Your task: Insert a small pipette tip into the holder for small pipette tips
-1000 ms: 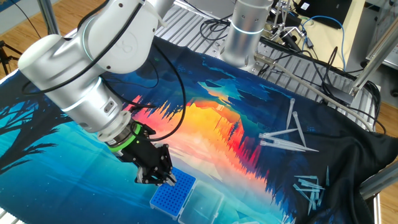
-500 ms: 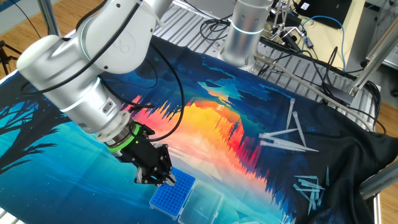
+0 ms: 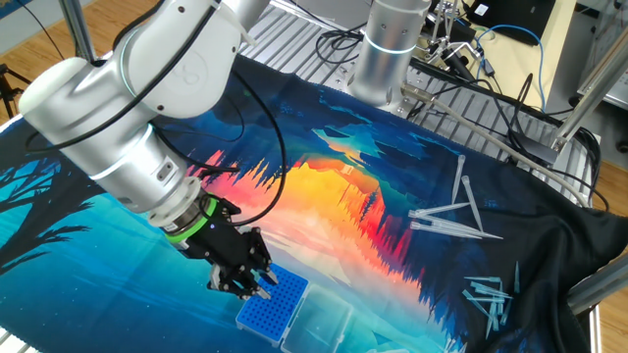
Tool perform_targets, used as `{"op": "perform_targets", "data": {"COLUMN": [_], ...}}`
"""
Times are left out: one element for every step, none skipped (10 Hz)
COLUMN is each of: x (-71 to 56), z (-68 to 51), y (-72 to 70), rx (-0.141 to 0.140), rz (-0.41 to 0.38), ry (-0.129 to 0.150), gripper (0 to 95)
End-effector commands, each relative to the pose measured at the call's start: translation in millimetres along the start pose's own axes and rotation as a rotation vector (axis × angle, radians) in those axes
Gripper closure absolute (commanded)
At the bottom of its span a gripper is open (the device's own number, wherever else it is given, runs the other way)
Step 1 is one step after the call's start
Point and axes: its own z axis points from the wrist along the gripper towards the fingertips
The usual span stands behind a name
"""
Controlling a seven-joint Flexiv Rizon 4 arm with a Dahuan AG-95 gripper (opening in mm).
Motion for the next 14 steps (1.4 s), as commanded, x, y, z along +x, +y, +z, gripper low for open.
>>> {"op": "perform_targets", "data": {"x": [2.6, 5.0, 8.6, 13.9, 21.4, 29.6, 37.4, 44.4, 48.9, 54.0, 55.7, 56.1, 56.2, 56.3], "z": [-3.4, -7.2, -12.4, -20.3, -30.1, -39.3, -47.4, -54.2, -59.3, -68.0, -74.2, -79.1, -83.0, -85.4], "y": [-3.9, -5.6, -7.0, -8.4, -9.6, -10.0, -10.4, -10.4, -10.2, -11.8, -16.3, -22.0, -26.6, -30.1], "rx": [0.008, 0.048, 0.064, 0.069, 0.085, 0.109, 0.136, 0.149, 0.151, 0.141, 0.141, 0.143, 0.137, 0.129], "rz": [-0.064, -0.116, -0.15, -0.182, -0.24, -0.317, -0.406, -0.476, -0.51, -0.553, -0.595, -0.621, -0.61, -0.588], "ry": [-0.081, -0.133, -0.148, -0.162, -0.205, -0.273, -0.348, -0.403, -0.444, -0.514, -0.566, -0.582, -0.58, -0.574], "gripper": [76.0, 76.0, 76.0, 76.0, 76.0, 76.0, 95.0, 95.0, 95.0, 95.0, 95.0, 95.0, 95.0, 95.0]}}
